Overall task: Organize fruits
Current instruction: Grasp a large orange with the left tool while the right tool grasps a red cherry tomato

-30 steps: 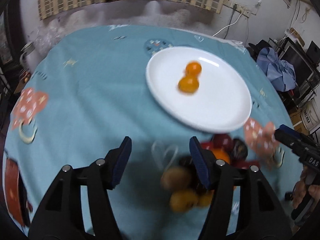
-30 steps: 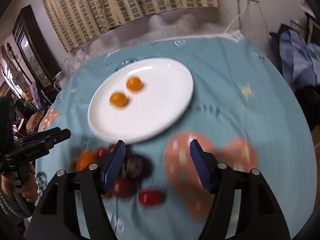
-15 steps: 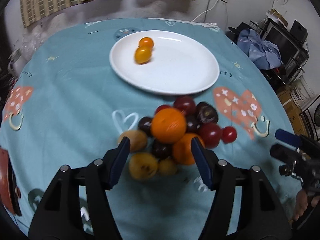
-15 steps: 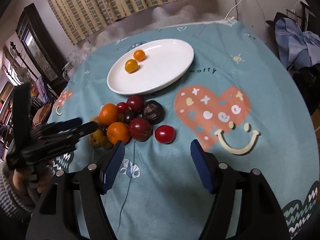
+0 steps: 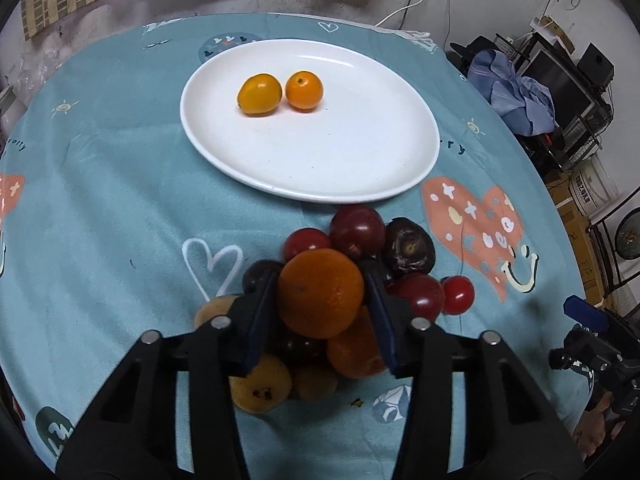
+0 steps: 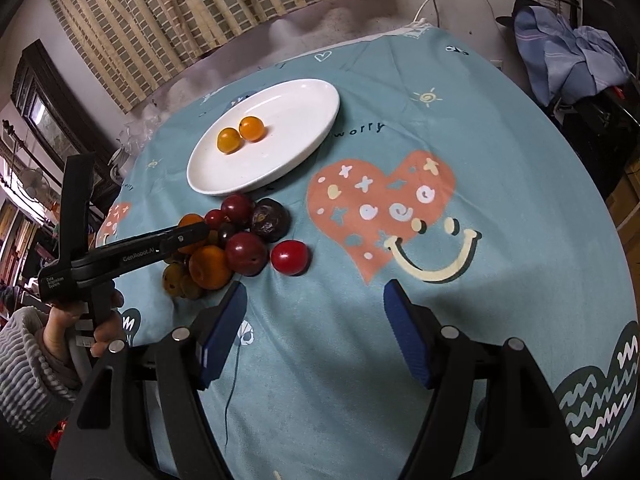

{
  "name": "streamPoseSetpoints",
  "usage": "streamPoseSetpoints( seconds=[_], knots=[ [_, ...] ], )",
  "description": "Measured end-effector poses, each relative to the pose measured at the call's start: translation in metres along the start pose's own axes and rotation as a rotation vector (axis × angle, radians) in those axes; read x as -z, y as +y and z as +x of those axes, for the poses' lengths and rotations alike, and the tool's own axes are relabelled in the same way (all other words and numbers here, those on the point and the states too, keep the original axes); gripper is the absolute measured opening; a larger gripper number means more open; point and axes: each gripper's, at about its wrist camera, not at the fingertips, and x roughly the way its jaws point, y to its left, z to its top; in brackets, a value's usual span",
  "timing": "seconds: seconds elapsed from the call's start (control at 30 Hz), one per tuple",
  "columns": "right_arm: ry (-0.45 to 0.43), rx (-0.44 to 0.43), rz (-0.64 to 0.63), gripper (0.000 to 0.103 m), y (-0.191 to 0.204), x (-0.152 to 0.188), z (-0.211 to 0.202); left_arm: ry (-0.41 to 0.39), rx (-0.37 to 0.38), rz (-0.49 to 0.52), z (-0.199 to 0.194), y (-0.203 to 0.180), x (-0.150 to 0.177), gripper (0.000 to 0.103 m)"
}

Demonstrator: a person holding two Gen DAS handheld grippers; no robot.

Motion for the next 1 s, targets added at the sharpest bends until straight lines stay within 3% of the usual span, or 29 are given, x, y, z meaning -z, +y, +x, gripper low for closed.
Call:
streamPoseSetpoints(
  seconds=[0.27,0.43,0.57,0.8,1.0],
  knots=[
    [0.036,-0.015,-0.054,0.071,0.009,-0.001,0.015,-0.045,0.014,-0.061,-0.021,0.011,0.012,0.043],
    [0.076,-0.009,-0.097,0.07,0.008,-0.01,0.045,-0.069,0.0,-0.053,-0.052,0.018,0.037,0.043],
    [0.106,-0.02,-0.159,0.055,0.015,-0.017,0.07,-0.047,-0.044,-0.058,-0.066,0.028,0.061,0.043],
    [0.149,-0.039,-0.217,0.047,0.028,-0.023,0.096,-0.004,-0.068,-0.152,-0.064,0.049,0.094,0.043],
    [0.148,-0.059,-0.205,0.033,0.024,-0.021,0.101,0.0,-0.066,-0.15,-0.062,0.046,0.096,0.043]
  ],
)
